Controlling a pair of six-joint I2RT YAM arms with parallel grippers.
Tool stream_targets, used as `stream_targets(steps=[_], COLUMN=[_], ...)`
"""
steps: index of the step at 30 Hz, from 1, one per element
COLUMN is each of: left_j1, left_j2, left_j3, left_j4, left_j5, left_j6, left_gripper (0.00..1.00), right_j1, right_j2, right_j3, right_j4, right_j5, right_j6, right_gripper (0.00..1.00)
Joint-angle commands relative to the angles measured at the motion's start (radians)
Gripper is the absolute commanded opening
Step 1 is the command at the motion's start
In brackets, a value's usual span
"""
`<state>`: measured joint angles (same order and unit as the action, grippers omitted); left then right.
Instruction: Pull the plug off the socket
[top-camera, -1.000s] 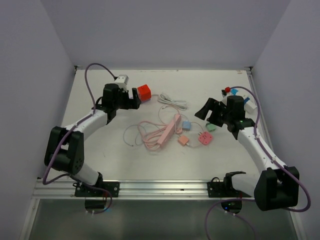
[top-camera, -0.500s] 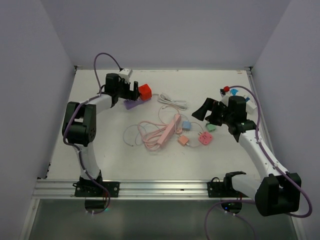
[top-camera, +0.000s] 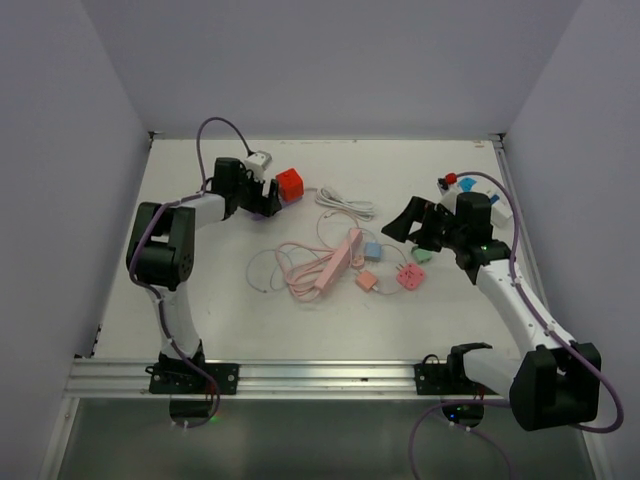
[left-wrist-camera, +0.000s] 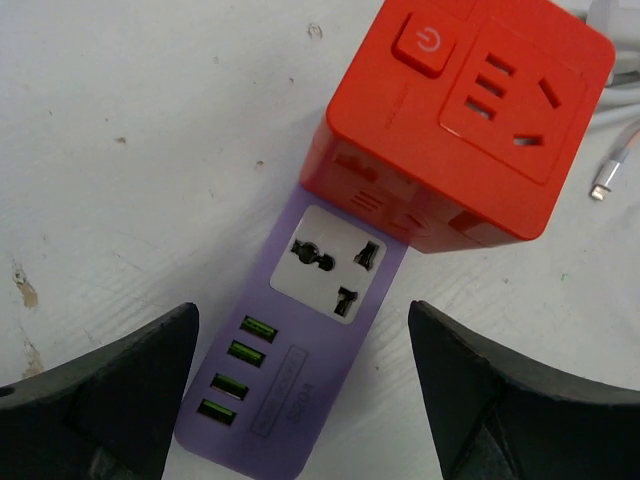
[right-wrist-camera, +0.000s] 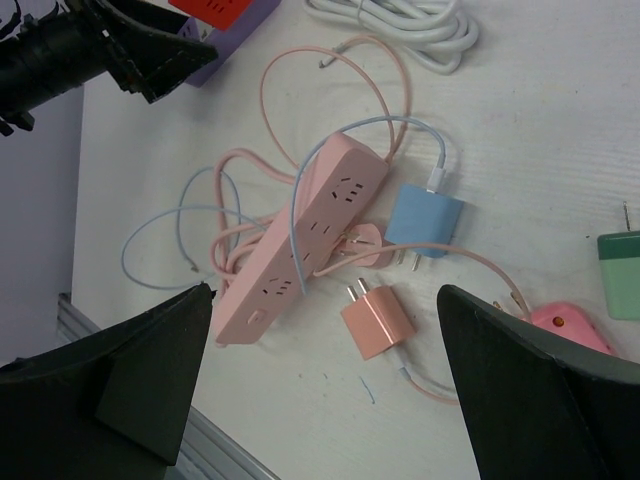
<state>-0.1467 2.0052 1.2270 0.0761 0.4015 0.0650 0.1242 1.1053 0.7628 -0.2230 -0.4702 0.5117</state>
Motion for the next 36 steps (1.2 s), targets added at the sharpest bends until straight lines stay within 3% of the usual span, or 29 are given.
stream_targets(steps=[1,10,18,32,36], left_j1=[-0.022,-0.195,-0.218,-0.263,-0.286], left_j2=[-0.072,-0.161,-0.293,-0.2,-0.177], left_j3=[-0.038,-0.188,-0.368,-0.356,-0.357], left_j4=[-0.013,-0.024,0.142,0.241,0.244], left_j5=[0.023,-0.167,-0.384,-0.385,-0.383], left_j6=[-0.007,-0.105,-0.313,-0.311,-0.304], left_gripper=[0.88,0.85,0.77,0.74,0.63], right_j1=[0.003,0.003,0.005,0.005,0.008], right_j2=[0.016,0.011,-0.002,-0.004,-0.001], right_j3=[0.018,0.003,-0.017,-0.028,-0.028], right_j4=[0.043,0.042,0.043,0.047,0.048], right_j5=[-0.038,-0.038,-0.042,-0.05,-0.051], right_j6=[-0.009,-0.001,0.002,0.004,0.007], right_gripper=[0.99,0.99,0.99,0.99,0.98])
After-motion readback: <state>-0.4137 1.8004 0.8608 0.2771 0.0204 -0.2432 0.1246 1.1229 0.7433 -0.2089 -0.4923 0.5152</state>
